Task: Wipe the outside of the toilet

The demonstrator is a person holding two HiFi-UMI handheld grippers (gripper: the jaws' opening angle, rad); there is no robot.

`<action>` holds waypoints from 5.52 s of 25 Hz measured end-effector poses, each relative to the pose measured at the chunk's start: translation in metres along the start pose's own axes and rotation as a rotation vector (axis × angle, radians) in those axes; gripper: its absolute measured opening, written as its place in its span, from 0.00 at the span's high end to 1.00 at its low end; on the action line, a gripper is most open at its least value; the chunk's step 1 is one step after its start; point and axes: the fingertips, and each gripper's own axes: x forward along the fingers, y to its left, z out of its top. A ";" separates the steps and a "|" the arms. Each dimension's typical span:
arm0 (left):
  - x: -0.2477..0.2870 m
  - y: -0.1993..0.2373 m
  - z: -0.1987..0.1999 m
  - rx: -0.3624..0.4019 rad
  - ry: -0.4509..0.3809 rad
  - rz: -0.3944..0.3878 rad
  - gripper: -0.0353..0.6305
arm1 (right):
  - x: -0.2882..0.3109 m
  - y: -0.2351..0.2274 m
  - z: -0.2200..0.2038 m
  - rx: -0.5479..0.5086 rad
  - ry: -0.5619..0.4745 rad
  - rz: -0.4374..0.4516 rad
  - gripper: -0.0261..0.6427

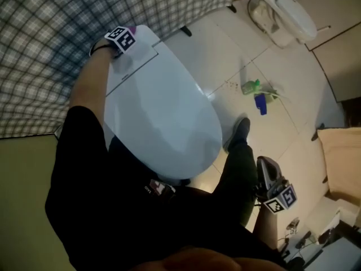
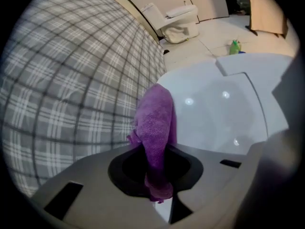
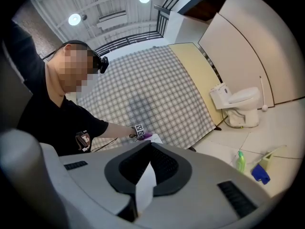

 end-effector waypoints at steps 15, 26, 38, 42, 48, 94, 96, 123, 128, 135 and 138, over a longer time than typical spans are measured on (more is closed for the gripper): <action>-0.095 -0.167 0.040 0.395 0.044 -0.022 0.87 | -0.043 0.021 -0.008 0.009 -0.096 0.055 0.98; -0.228 -0.403 -0.004 0.557 -0.022 -0.133 0.87 | -0.144 0.070 0.003 -0.093 -0.223 0.113 0.98; -0.314 -0.553 -0.015 0.791 -0.119 -0.224 0.87 | -0.196 0.089 0.005 -0.143 -0.276 0.118 0.98; -0.321 -0.551 -0.013 0.594 -0.185 -0.454 0.87 | -0.187 0.077 -0.002 -0.175 -0.217 0.053 0.98; -0.287 -0.410 -0.002 0.318 -0.246 -0.384 0.87 | -0.151 0.041 0.008 -0.191 -0.181 0.001 0.98; -0.247 -0.431 0.079 0.643 -0.060 -0.027 0.87 | -0.171 0.033 0.009 -0.093 -0.204 0.056 0.98; -0.268 -0.464 0.071 0.685 -0.085 -0.044 0.87 | -0.183 0.045 0.011 -0.115 -0.208 0.054 0.98; -0.188 -0.205 -0.210 -0.309 -0.358 -0.166 0.86 | -0.080 0.139 0.019 -0.175 -0.137 0.125 0.98; -0.124 -0.097 -0.272 -0.597 -0.353 -0.139 0.86 | -0.032 0.128 0.019 -0.171 -0.088 0.065 0.98; -0.040 -0.044 -0.291 -0.683 -0.312 -0.151 0.86 | 0.027 0.114 0.017 -0.175 0.016 0.017 0.98; -0.014 -0.038 -0.280 -0.589 -0.329 -0.142 0.86 | 0.053 0.110 0.015 -0.186 0.055 0.024 0.98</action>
